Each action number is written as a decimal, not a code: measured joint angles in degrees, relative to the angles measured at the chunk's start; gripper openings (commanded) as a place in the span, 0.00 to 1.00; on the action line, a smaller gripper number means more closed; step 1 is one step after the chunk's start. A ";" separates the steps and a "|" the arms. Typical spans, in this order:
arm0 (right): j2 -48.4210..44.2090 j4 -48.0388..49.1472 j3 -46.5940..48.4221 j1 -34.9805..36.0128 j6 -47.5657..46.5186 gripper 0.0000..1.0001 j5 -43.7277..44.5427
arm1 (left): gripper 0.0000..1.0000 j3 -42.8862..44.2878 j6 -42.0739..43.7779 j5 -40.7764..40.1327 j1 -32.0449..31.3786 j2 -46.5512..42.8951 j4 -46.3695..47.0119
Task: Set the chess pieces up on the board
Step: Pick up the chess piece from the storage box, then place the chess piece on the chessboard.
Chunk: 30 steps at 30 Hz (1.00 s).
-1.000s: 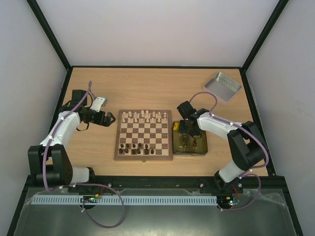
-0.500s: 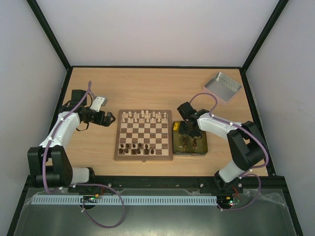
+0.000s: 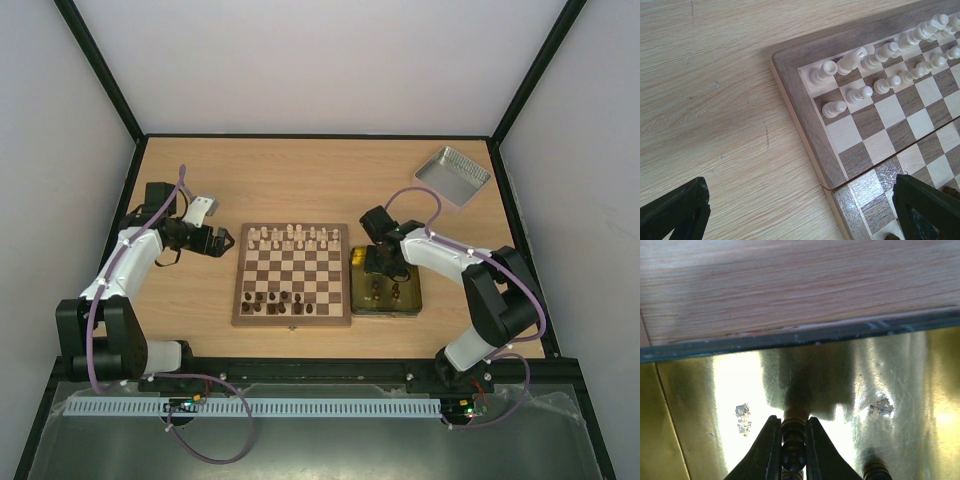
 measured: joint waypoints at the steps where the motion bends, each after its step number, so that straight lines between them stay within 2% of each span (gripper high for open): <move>1: 0.00 -0.28 0.39 0.00 -0.07 0.08 0.28 | 0.99 0.00 0.00 0.00 0.00 0.00 0.00; 8: -1.25 -3.48 3.61 1.64 -0.02 0.08 2.73 | 0.99 0.00 0.02 0.02 0.00 0.00 0.00; 20: -1.84 -6.91 11.41 14.60 4.11 0.08 3.34 | 0.99 0.00 0.02 0.02 0.00 0.00 0.00; 30: 1.40 -6.64 13.31 21.38 7.67 0.08 2.27 | 0.99 0.00 0.02 0.04 0.00 0.00 0.00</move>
